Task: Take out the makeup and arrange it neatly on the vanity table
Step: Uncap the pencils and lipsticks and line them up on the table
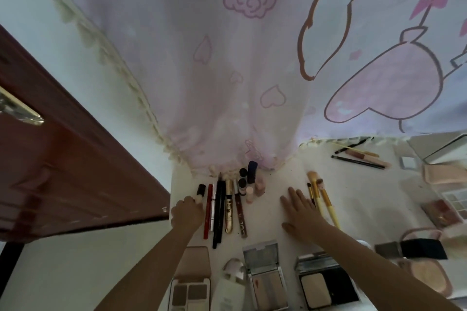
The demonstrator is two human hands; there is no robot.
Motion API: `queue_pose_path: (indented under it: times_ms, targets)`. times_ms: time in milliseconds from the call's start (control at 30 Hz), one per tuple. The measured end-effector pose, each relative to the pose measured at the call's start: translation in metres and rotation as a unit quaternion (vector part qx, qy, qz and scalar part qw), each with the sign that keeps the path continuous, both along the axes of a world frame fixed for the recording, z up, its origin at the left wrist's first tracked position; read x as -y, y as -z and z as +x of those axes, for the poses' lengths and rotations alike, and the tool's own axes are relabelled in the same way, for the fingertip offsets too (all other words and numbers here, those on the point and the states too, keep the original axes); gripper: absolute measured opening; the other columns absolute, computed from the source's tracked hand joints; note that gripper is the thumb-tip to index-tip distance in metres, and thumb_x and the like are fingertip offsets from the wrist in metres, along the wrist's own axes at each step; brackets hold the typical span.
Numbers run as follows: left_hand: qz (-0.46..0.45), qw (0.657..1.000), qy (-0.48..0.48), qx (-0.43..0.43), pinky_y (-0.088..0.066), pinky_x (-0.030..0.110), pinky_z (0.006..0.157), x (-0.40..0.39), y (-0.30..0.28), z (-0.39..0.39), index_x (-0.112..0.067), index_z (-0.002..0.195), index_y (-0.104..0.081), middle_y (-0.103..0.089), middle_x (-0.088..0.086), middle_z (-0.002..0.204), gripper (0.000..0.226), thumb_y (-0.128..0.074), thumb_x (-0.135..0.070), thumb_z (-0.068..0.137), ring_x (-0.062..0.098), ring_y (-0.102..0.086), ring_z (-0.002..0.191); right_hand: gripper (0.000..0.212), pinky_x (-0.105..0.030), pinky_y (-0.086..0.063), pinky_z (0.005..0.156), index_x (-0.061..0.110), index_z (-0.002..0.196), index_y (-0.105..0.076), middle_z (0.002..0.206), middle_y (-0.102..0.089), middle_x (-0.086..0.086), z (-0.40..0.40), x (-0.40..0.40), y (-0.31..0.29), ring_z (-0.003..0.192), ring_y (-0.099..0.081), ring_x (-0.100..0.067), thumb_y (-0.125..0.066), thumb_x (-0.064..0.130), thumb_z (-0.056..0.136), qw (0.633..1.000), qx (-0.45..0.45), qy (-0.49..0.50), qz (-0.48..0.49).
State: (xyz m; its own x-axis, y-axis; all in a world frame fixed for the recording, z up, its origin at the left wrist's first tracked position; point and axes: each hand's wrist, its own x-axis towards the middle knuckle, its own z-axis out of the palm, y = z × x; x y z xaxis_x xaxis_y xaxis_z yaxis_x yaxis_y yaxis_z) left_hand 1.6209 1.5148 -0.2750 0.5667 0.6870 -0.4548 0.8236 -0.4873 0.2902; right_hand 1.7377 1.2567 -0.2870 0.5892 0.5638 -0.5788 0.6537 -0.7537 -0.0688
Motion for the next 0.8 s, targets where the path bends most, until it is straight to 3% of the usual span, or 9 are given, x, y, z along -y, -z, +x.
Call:
queue_pose_path:
  times_ms: [167, 433, 800]
  targets:
    - [-0.006, 0.999, 0.048, 0.007, -0.043, 0.032, 0.076, 0.0071, -0.0017, 0.0008, -0.005, 0.095, -0.052, -0.06, 0.013, 0.102, 0.038, -0.033, -0.038, 0.096, 0.028, -0.057, 0.093, 0.071, -0.044, 0.0, 0.116, 0.014, 0.146, 0.01, 0.152, 0.023, -0.016, -0.0007, -0.0008, 0.0001, 0.141, 0.016, -0.034, -0.031, 0.042, 0.096, 1.0, 0.0, 0.0, 0.002]
    - [-0.003, 0.997, 0.069, 0.025, -0.045, 0.033, 0.074, 0.0051, -0.0007, -0.003, -0.005, 0.086, -0.05, -0.06, 0.015, 0.097, 0.039, -0.037, -0.041, 0.095, 0.028, -0.059, 0.089, 0.07, -0.044, 0.001, 0.116, 0.014, 0.146, 0.01, 0.152, 0.023, -0.016, -0.0034, 0.0013, -0.0017, 0.141, 0.017, -0.034, -0.031, 0.041, 0.096, 1.0, 0.001, -0.001, 0.015]
    - [-0.001, 0.997, 0.078, 0.017, -0.043, 0.031, 0.076, 0.002, -0.0037, -0.0017, -0.003, 0.091, -0.052, -0.06, 0.017, 0.101, 0.034, -0.036, -0.033, 0.097, 0.029, -0.058, 0.093, 0.069, -0.042, 0.002, 0.116, 0.015, 0.146, 0.009, 0.153, 0.021, -0.015, -0.0044, 0.0023, -0.0027, 0.142, 0.016, -0.032, -0.03, 0.041, 0.096, 1.0, 0.006, 0.003, 0.027]
